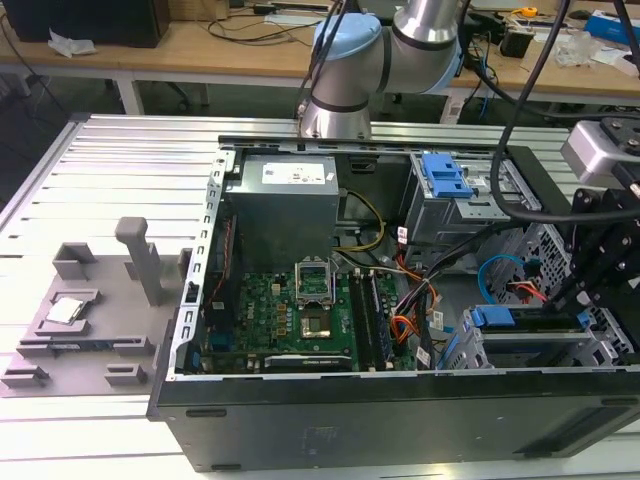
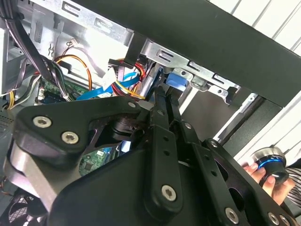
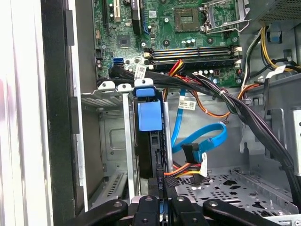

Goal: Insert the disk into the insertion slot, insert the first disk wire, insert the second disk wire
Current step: 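Insert the first disk wire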

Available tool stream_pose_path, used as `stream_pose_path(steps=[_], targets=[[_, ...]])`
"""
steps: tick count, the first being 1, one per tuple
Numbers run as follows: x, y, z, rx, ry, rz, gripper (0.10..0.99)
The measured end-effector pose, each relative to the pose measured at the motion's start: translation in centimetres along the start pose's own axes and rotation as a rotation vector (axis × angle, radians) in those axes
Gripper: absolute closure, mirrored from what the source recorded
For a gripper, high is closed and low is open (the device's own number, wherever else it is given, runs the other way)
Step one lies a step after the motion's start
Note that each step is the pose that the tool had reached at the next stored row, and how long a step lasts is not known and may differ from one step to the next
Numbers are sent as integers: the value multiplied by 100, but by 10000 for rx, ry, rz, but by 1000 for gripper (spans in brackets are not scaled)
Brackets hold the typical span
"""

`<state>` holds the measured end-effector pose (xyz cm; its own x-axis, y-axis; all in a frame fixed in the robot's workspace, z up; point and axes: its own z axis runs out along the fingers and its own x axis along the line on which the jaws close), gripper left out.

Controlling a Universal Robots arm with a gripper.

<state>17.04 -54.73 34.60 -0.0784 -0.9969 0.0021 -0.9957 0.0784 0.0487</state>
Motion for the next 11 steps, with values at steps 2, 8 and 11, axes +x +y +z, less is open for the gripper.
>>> stream_pose_path(steps=[2,8,11], targets=[[0,0,8,0,-1,-1,922],[2,-2,50,0,-6,0,922],[4,-4,80,2,-1,-1,922]])
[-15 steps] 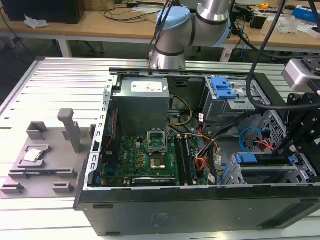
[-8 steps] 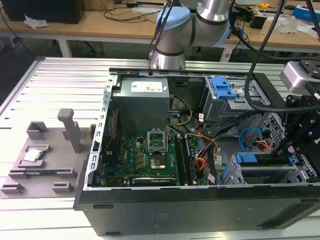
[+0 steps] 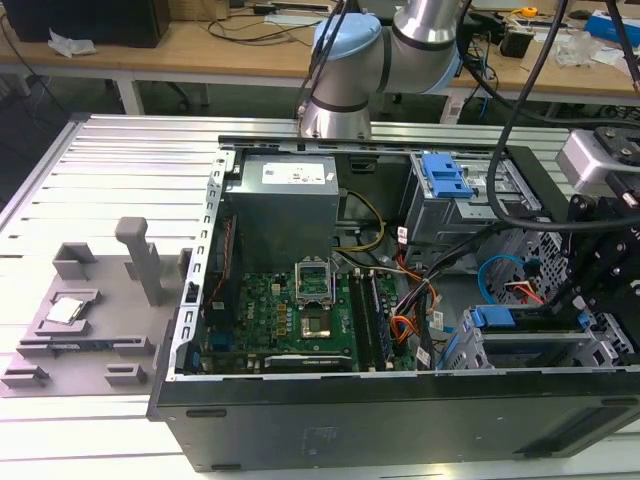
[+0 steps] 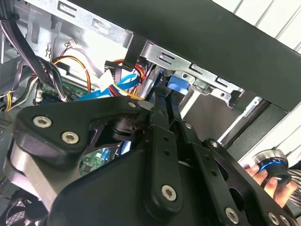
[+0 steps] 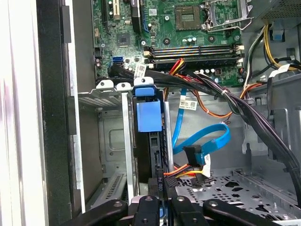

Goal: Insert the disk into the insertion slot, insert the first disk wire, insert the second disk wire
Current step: 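Insert the first disk wire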

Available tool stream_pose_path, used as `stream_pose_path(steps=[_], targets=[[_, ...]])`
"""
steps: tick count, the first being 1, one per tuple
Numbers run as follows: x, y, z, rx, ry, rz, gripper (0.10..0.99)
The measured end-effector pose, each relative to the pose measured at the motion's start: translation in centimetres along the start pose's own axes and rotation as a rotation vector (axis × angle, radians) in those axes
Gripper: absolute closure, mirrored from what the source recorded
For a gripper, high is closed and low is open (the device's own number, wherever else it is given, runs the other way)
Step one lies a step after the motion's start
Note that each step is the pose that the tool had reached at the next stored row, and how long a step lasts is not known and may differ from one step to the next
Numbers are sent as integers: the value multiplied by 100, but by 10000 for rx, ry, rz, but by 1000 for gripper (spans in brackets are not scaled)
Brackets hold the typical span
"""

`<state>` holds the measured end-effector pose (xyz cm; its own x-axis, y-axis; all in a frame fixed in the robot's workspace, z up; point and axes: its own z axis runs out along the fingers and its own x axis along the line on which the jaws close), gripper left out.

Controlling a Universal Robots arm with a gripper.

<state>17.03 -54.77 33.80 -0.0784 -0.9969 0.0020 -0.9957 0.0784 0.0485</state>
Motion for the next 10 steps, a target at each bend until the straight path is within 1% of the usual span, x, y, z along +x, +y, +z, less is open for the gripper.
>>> stream_pose_path(steps=[5,6,7,8,10], targets=[[0,-3,15,-4,-2,1,922],[0,-3,23,-5,-13,2,910],[0,-4,15,-1,5,1,910],[0,-3,-8,0,16,1,847],[0,2,-109,-1,14,2,847]])
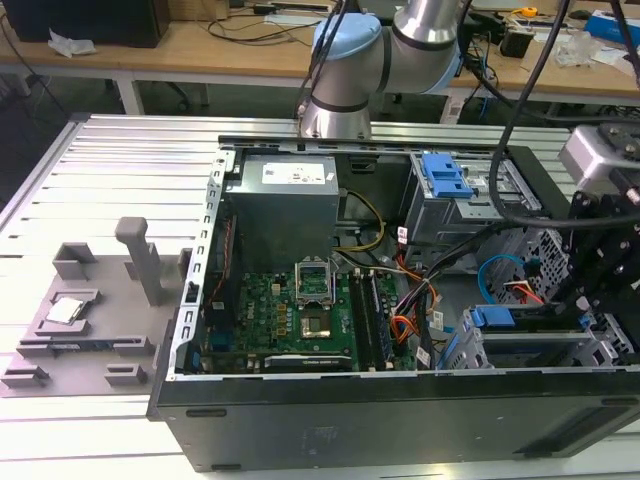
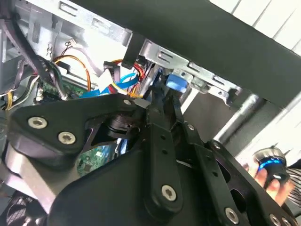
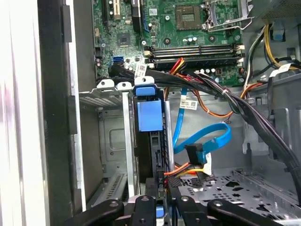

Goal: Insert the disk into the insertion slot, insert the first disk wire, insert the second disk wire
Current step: 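Insert the first disk wire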

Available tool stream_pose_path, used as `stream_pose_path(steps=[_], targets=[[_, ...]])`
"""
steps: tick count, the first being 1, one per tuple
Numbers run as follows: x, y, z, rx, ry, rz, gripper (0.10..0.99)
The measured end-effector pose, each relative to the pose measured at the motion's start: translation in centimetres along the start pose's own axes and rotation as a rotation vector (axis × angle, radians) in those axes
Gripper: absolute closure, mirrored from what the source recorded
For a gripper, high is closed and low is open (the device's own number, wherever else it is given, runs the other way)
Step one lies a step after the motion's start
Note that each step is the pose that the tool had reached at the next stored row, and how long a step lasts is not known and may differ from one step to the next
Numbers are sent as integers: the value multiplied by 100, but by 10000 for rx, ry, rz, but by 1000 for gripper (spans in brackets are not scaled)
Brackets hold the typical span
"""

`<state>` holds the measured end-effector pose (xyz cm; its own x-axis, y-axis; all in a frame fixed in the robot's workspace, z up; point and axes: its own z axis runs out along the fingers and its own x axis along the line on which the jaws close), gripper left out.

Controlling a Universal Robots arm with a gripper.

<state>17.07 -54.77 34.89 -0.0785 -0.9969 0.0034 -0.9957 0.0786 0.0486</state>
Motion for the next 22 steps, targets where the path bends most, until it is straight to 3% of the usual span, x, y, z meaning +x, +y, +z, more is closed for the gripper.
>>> stream_pose_path(steps=[4,5,8,22], targets=[[-1,11,-220,5,4,-1,863],[-1,12,-252,6,2,0,929],[-1,19,-390,9,4,0,980],[-1,20,-409,9,1,-1,980]])
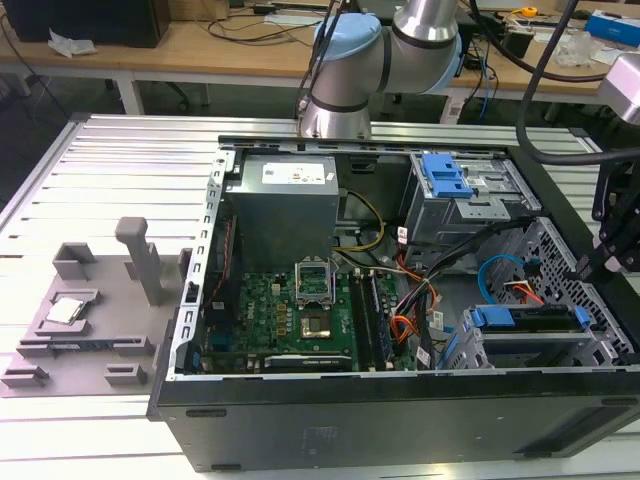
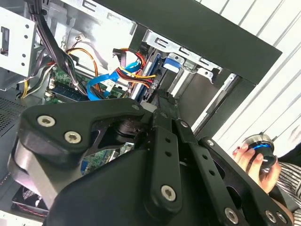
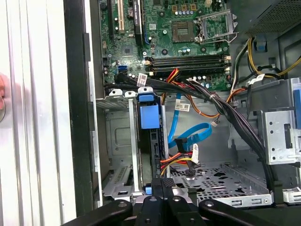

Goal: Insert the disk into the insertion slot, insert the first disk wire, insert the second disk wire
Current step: 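Insert the first disk wire, then insert the second disk wire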

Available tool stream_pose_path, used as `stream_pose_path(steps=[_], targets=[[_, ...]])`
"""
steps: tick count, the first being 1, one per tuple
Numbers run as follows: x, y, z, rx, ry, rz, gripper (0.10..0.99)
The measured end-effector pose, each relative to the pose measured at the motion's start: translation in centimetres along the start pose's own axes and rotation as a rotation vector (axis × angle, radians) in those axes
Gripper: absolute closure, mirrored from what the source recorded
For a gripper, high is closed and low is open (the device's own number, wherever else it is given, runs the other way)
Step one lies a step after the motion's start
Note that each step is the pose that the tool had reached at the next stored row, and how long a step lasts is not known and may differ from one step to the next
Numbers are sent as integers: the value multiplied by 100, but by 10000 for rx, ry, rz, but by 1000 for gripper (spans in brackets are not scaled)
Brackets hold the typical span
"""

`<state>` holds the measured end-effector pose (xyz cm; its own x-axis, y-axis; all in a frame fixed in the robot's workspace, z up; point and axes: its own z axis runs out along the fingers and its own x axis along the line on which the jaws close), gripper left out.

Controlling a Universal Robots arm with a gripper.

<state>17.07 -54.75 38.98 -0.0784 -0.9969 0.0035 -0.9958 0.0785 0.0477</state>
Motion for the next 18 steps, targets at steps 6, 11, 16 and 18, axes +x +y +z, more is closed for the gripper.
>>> stream_pose_path(steps=[6,11,16,18], targets=[[0,0,-2,0,-2,-1,851],[-22,43,6,0,2,-78,784],[-155,181,35,1,10,-247,784],[-195,219,47,1,10,-276,784]])
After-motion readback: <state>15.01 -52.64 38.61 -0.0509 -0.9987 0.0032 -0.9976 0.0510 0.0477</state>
